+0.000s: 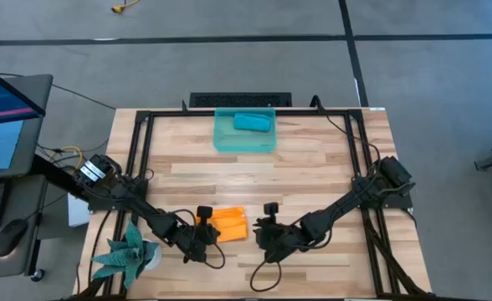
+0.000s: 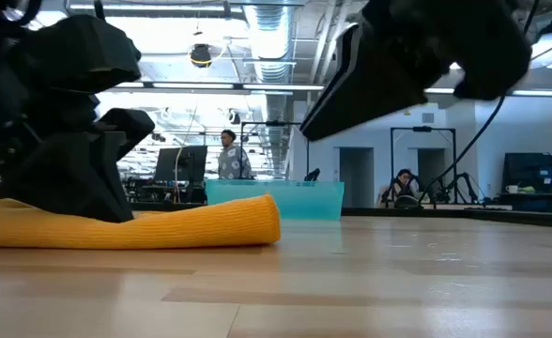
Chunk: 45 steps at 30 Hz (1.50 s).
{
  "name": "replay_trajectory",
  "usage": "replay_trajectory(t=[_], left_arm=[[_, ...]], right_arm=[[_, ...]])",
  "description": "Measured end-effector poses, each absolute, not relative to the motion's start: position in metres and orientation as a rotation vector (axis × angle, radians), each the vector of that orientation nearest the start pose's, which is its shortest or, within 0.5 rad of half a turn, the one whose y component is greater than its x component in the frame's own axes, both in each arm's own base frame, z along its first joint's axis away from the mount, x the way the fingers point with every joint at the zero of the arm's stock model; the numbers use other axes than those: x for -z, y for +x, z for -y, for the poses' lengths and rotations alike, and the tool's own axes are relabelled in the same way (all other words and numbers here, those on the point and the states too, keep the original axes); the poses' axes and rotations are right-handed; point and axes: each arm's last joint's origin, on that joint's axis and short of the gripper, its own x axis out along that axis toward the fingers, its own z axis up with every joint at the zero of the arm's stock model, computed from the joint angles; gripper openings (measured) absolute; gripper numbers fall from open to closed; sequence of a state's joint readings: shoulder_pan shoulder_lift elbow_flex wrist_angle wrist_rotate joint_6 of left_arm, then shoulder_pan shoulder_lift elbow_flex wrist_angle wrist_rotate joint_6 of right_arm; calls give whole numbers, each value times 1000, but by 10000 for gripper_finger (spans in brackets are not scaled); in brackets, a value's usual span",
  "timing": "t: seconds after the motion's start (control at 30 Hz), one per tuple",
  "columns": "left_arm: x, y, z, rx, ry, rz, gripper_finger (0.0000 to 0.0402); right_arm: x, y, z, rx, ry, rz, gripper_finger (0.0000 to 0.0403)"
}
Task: Roll microfiber towels into tight, uniform cylinder then place into a basket
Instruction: Roll the yellow microfiber cloth
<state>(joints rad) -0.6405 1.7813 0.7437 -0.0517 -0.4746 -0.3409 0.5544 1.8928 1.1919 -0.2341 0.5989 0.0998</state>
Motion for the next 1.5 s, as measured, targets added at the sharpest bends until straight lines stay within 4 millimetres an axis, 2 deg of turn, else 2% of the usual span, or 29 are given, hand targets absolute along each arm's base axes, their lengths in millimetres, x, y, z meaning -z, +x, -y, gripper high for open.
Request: replay_trajectory(t=[0.13,0.23,0.43,0.7,0.8,1.07,1.13,1.27,1.4,1.5], left_arm=[[-98,242,169,9,284,-926,0],[-98,240,170,14,283,-925,0],[-98,240,171,10,286,-921,0],[-98,240,171,8,287,-916,0],[-98,241,171,1,290,-909,0],[-98,241,170,0,293,-905,0],[-98,241,170,0,294,-905,0],[-98,241,170,-1,294,-905,0],[-98,241,170,-3,294,-903,0],[-98,242,170,-16,299,-893,0]], right_arm=[[-156,346,-192,-11,-490,-740,106],[-159,349,-195,-53,-517,-694,118],[-159,355,-195,-73,-516,-658,162],[-157,360,-186,-142,-490,-679,212],[-152,364,-185,-149,-477,-675,214],[-109,378,-192,-196,-600,-706,210],[-108,384,-193,-186,-594,-694,212],[-107,387,-182,-141,-594,-750,215],[-105,389,-170,-85,-507,-801,211],[-101,391,-167,-108,-459,-817,202]])
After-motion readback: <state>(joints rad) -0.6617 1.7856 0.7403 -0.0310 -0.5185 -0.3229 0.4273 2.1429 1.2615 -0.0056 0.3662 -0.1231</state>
